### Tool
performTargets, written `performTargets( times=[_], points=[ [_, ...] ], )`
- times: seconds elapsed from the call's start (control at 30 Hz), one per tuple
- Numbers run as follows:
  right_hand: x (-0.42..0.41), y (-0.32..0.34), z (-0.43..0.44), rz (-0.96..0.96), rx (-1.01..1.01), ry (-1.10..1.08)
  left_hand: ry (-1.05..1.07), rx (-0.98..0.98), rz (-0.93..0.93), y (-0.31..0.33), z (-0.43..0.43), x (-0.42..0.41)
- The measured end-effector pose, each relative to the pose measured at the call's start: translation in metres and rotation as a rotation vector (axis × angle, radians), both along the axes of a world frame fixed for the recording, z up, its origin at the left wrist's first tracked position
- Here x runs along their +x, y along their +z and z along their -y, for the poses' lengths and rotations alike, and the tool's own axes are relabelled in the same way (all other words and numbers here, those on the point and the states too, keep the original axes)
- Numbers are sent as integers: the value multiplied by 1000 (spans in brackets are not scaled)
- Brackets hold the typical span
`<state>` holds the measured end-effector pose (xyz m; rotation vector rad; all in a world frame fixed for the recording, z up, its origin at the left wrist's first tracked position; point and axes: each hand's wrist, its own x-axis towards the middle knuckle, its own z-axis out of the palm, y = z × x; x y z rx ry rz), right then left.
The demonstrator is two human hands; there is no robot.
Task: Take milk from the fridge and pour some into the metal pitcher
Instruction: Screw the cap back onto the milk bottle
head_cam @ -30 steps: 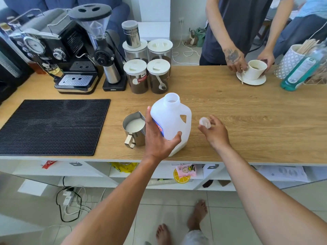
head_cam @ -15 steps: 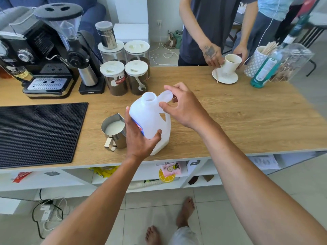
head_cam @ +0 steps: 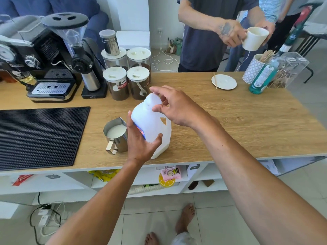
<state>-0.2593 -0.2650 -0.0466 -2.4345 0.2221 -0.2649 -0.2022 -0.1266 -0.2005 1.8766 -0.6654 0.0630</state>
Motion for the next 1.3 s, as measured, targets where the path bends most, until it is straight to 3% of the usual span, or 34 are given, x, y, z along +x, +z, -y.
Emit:
performTargets(
  times=[0.37,0.73,0.8,0.9,1.0,1.13,1.3],
  points=[
    [10,26,-11,-196,-230,107,-17,14,-18,1,-4,-3],
    [6,22,-21,-170,-483,-111,-23,14,-15,2,-5,-4],
    [4,18,-18,-174,-436,-103,-30,9,-16,2,-4,-2],
    [2,15,-11,-159,-210,27,-30,0,-11,0,-3,1],
    [2,14,-10,-151,-235,-13,-23,4,-8,0,-3,-1],
    [2,15,-11,-149,-429,-135,-25,2,-7,0,-3,-2],
    [6,19,-8,-179,-242,56,-19,15,-10,-2,-3,1]
  ],
)
